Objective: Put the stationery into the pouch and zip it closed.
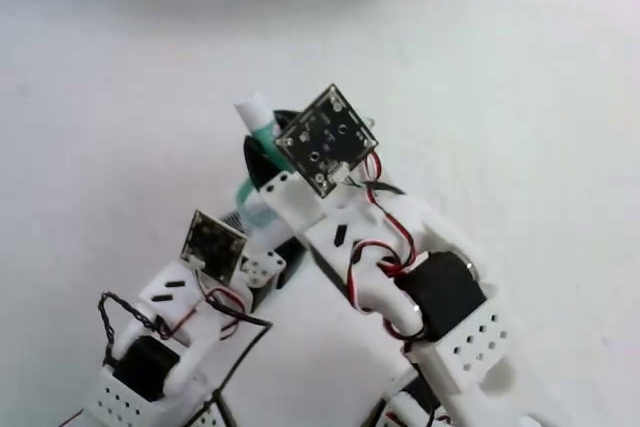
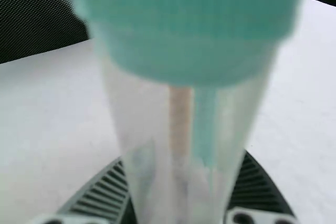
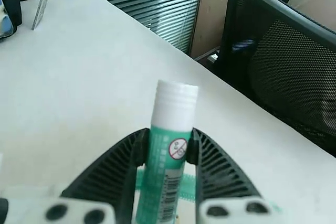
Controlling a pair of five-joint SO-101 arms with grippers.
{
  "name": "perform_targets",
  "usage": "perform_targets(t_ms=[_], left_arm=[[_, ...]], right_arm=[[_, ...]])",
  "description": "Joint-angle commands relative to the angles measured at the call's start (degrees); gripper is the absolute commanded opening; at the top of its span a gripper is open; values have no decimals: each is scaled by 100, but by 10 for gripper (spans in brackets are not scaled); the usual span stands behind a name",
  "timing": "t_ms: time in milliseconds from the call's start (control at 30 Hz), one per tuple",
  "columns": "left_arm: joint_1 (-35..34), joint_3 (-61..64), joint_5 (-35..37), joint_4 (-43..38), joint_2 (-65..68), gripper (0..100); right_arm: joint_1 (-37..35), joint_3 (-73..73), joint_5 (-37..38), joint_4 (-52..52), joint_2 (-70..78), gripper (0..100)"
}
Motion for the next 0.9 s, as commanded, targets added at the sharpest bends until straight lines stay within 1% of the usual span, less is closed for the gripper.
perform_targets(t_ms=[0, 133, 200, 367, 433, 567, 700, 733, 800, 867], left_arm=[[4, -97, -18, -26, -40, 214], [13, -185, -9, 18, -40, 214], [4, -193, -9, 18, -40, 214], [-13, -211, -9, 9, -40, 214], [-145, -211, -9, -26, -40, 215], [-409, -220, -9, -176, -40, 216], [-409, -211, -9, -185, -40, 216], [-400, -202, -9, -185, -40, 216], [-400, -202, -9, -185, -40, 216], [-391, -193, -9, -185, -40, 215]], right_arm=[[66, 79, 18, -163, -110, 18], [66, 79, 18, -945, -180, 18], [48, 141, 18, -1174, -110, 18], [75, 1090, 53, -1675, -119, 18], [75, 1538, 62, -1859, -303, 18], [84, 2189, 62, -1780, -1103, 18], [92, 2418, 114, -1156, -1947, 26], [119, 2409, 255, -954, -2114, 46], [207, 2400, 387, -690, -2360, 132], [356, 2400, 237, -532, -2492, 226]])
